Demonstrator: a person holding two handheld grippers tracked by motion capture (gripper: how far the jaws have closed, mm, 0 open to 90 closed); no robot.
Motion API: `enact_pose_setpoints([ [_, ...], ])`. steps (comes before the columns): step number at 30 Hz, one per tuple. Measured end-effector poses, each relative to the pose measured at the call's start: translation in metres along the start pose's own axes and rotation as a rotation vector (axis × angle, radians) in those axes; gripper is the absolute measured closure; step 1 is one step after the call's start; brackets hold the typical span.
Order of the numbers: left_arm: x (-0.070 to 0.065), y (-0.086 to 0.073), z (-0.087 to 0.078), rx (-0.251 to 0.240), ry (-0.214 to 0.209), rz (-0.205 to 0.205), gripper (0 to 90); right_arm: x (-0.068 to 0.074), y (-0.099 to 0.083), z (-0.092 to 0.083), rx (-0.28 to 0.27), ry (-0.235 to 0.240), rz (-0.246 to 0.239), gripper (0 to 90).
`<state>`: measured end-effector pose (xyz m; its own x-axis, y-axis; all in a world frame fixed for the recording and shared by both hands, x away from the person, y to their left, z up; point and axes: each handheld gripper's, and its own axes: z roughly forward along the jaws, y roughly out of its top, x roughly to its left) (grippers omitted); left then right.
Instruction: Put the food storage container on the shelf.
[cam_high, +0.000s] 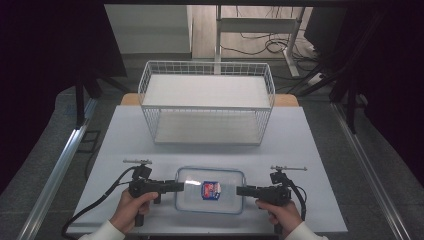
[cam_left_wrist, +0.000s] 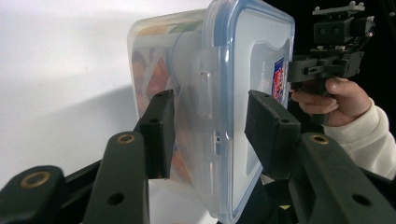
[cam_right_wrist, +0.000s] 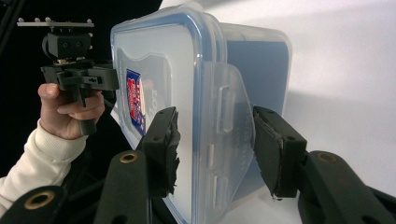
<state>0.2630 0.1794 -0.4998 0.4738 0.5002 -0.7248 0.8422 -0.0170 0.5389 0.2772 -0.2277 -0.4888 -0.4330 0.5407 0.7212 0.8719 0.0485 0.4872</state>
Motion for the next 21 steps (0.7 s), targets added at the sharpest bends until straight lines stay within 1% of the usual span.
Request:
enact_pose_setpoints([
  [5,0.001,0.011,0.000,-0.003,0.004,0.017,53.7,0.001,0.012,0.001,-0.012,-0.003,-0.029,52.4],
  [10,0.004,0.031,0.000,-0.016,0.007,0.043,53.6,0.000,0.026,0.001,-0.031,-0.006,-0.047,52.3],
  [11,0.004,0.034,-0.001,-0.020,0.009,0.048,53.6,0.001,0.033,0.002,-0.041,-0.007,-0.062,52.3],
  [12,0.004,0.037,-0.002,-0.023,0.010,0.057,53.6,0.001,0.033,0.002,-0.041,-0.007,-0.062,52.3],
  [15,0.004,0.046,-0.006,-0.042,0.014,0.074,53.7,0.003,0.044,0.004,-0.055,-0.003,-0.085,52.3],
  [18,0.007,0.054,-0.010,-0.056,0.017,0.081,53.7,0.006,0.056,0.007,-0.062,0.001,-0.103,52.3],
  [19,0.008,0.056,-0.010,-0.060,0.019,0.082,53.7,0.006,0.059,0.008,-0.061,0.001,-0.114,52.3],
  [21,0.011,0.061,-0.010,-0.071,0.024,0.087,53.7,0.004,0.067,0.011,-0.063,0.006,-0.120,52.3],
])
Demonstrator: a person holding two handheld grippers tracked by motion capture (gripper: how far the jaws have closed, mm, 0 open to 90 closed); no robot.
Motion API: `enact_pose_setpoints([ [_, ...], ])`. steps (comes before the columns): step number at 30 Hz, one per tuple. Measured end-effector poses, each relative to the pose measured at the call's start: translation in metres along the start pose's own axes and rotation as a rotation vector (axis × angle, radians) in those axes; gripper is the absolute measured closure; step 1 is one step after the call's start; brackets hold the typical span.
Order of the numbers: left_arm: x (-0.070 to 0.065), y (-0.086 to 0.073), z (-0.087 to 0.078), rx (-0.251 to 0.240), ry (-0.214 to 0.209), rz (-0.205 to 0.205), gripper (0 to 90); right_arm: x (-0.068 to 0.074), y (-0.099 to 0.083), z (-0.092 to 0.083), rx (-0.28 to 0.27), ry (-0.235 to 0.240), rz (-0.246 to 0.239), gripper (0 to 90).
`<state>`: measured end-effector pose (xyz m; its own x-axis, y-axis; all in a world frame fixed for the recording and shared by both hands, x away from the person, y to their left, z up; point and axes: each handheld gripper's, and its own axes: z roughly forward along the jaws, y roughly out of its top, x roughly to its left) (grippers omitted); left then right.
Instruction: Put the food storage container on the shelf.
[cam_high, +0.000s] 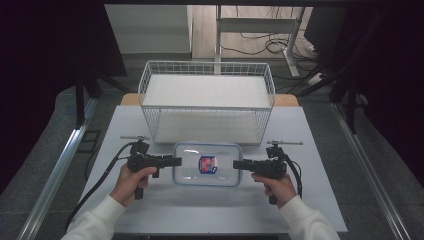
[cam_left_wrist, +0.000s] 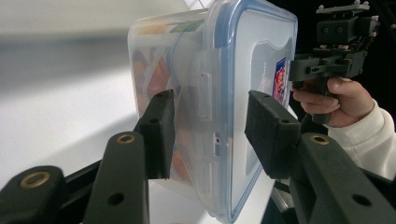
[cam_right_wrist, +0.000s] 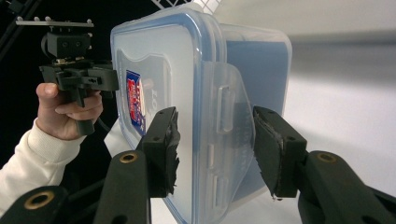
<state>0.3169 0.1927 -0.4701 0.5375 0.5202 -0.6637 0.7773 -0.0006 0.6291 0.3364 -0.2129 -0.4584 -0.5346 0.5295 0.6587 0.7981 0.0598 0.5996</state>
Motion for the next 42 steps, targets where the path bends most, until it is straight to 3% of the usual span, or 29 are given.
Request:
enact_pose_setpoints([
  [11,0.036,0.029,0.018,-0.043,0.007,0.009,53.6,-0.032,0.040,0.022,-0.023,-0.001,-0.032,52.2],
  [18,0.064,0.033,0.034,-0.048,0.003,0.001,53.1,-0.047,0.051,0.036,-0.042,-0.032,-0.038,52.0],
  [23,0.075,0.035,0.039,-0.051,0.005,-0.002,52.9,-0.059,0.051,0.044,-0.045,-0.036,-0.021,52.0],
  [32,0.081,0.036,0.043,-0.075,0.018,-0.042,52.1,-0.066,0.050,0.053,-0.058,-0.059,0.008,50.1],
  [37,0.084,0.037,0.046,-0.101,0.027,-0.085,51.2,-0.066,0.050,0.056,-0.079,-0.089,0.049,48.5],
  [42,0.086,0.037,0.049,-0.115,0.021,-0.122,50.9,-0.071,0.051,0.059,-0.102,-0.077,0.103,48.5],
])
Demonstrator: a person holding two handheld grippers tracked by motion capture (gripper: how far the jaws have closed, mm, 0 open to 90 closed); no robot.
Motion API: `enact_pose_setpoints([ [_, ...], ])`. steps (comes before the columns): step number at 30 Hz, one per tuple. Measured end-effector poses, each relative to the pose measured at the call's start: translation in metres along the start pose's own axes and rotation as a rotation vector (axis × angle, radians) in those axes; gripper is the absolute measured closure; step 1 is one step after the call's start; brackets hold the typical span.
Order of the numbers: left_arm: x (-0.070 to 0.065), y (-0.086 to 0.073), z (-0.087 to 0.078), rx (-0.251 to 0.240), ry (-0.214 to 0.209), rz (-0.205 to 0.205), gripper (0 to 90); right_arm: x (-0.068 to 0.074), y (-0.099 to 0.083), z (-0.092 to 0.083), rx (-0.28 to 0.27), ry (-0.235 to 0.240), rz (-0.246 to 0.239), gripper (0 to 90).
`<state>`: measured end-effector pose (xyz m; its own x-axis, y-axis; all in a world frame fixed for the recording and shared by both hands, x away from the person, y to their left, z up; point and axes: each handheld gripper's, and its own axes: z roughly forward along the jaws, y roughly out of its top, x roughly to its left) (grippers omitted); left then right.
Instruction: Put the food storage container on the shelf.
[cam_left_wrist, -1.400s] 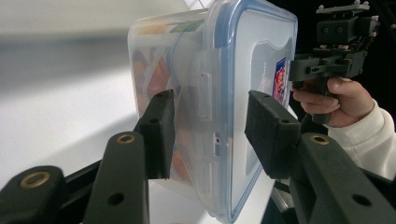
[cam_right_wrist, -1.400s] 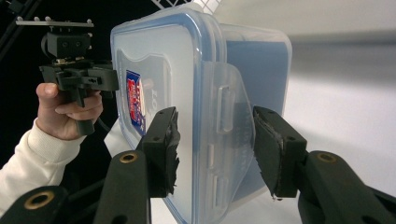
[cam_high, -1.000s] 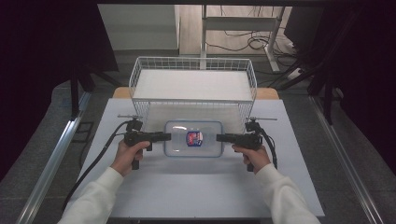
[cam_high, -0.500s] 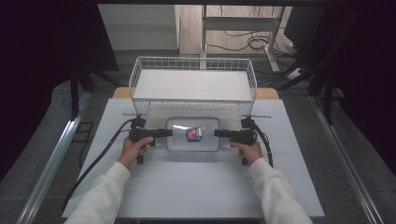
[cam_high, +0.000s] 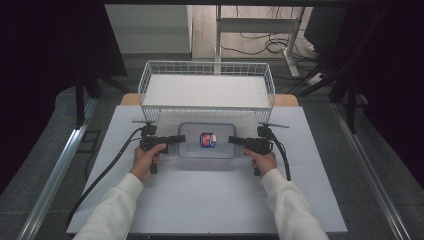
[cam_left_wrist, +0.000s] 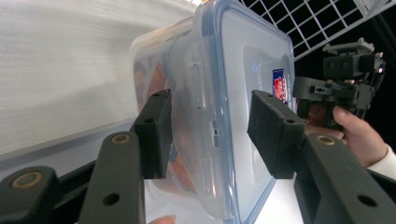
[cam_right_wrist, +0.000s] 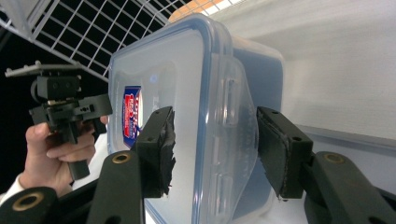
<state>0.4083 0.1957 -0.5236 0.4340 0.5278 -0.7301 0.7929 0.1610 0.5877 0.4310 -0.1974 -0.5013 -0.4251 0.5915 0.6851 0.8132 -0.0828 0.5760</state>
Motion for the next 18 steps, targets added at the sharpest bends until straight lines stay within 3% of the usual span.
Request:
enact_pose_setpoints([
  [6,0.0036,0.0005,0.0032,-0.006,0.006,-0.006,47.9,-0.0033,0.0006,0.0027,-0.014,0.001,0.048,48.2],
  [11,0.0057,0.0003,0.0053,-0.012,0.006,-0.005,45.0,-0.0045,0.0007,0.0033,-0.014,-0.005,0.057,47.7],
  [15,0.0061,-0.0001,0.0052,-0.008,0.002,0.010,42.6,-0.0036,0.0000,0.0036,-0.023,-0.010,0.055,47.4],
  [16,0.0035,-0.0006,0.0047,-0.010,-0.003,-0.010,40.3,-0.0022,-0.0003,0.0032,-0.023,-0.023,0.046,46.0],
  [18,0.0010,-0.0006,0.0031,-0.013,0.000,-0.007,37.4,0.0014,-0.0011,0.0027,-0.033,-0.040,0.020,42.0],
])
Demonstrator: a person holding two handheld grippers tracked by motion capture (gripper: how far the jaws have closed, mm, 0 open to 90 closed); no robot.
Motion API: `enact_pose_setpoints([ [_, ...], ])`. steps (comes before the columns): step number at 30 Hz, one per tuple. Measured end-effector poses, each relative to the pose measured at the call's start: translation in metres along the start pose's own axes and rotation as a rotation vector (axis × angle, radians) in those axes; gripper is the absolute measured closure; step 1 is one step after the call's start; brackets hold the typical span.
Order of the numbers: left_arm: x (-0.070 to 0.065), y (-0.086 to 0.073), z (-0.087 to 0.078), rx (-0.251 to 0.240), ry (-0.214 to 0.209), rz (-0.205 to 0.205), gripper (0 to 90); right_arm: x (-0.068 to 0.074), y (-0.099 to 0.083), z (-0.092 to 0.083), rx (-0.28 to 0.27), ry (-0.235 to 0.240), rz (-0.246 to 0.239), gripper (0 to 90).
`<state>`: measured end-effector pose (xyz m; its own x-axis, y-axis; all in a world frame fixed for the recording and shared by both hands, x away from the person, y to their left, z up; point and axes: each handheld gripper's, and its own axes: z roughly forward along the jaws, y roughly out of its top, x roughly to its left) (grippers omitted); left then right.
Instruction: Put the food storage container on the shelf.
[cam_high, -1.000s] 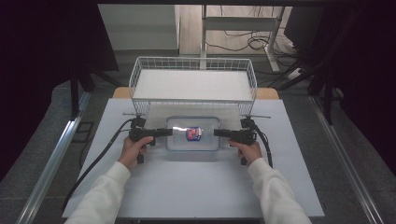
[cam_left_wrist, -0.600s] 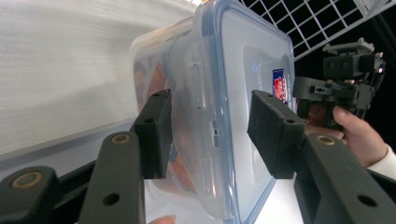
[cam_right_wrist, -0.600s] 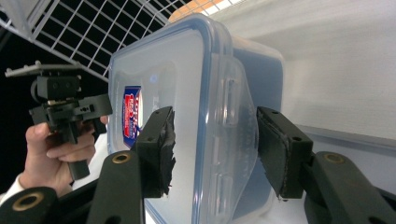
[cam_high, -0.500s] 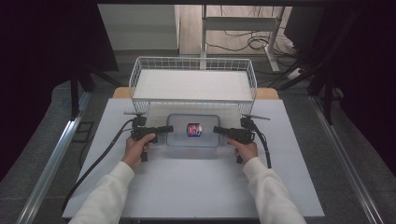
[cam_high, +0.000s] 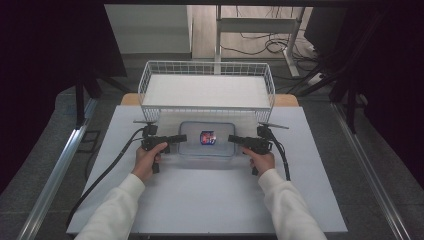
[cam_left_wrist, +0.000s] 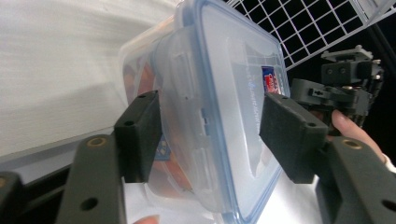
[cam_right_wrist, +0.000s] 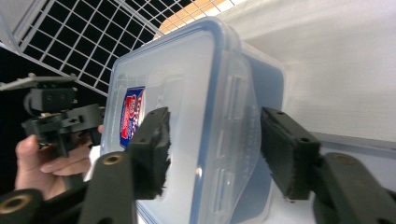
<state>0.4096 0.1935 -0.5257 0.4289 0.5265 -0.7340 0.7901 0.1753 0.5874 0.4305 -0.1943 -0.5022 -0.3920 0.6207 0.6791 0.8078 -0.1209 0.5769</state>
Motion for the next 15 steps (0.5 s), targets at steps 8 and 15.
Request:
enact_pose_setpoints([
  [8,-0.016,-0.006,-0.018,0.005,0.092,0.108,25.7,0.016,-0.001,-0.020,-0.055,-0.093,-0.117,38.0],
  [15,-0.033,-0.022,-0.045,0.006,0.138,0.217,24.8,0.033,-0.013,-0.047,-0.060,-0.136,-0.240,38.0],
])
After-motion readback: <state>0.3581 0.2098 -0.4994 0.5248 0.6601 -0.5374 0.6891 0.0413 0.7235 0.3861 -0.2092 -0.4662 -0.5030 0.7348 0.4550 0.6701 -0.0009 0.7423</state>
